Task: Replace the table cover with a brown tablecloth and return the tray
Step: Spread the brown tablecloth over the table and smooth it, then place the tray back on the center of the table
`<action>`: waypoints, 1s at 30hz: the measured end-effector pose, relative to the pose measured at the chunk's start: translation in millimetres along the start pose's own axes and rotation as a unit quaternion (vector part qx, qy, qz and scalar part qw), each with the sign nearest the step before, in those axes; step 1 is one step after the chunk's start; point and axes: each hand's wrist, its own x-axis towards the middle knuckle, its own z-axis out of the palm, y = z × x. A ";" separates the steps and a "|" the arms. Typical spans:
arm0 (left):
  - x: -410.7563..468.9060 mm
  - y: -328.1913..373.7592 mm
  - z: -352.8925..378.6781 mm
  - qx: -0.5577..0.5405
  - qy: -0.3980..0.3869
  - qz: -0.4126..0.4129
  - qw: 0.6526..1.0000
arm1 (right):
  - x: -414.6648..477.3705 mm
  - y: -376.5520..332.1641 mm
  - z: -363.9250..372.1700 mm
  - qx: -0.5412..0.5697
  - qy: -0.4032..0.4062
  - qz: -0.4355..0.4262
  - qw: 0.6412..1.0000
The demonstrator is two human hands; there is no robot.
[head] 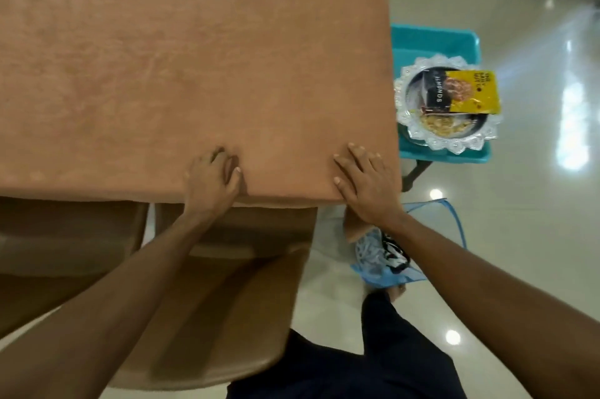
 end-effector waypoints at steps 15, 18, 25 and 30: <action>7.0 273.9 95.0 -0.123 0.040 -0.024 0.991 | 13.5 135.1 -48.9 0.251 -0.010 -0.031 0.967; 29.7 310.2 98.5 -0.169 0.051 0.001 0.984 | 21.6 194.7 -50.5 0.265 0.004 0.079 0.961; 142.0 360.8 132.6 -0.215 -0.054 0.018 0.975 | 66.0 336.8 -65.7 0.266 0.054 0.383 0.883; 235.2 379.8 180.0 -0.228 -0.103 -0.061 0.966 | 89.7 395.3 -57.6 0.282 0.019 0.487 0.826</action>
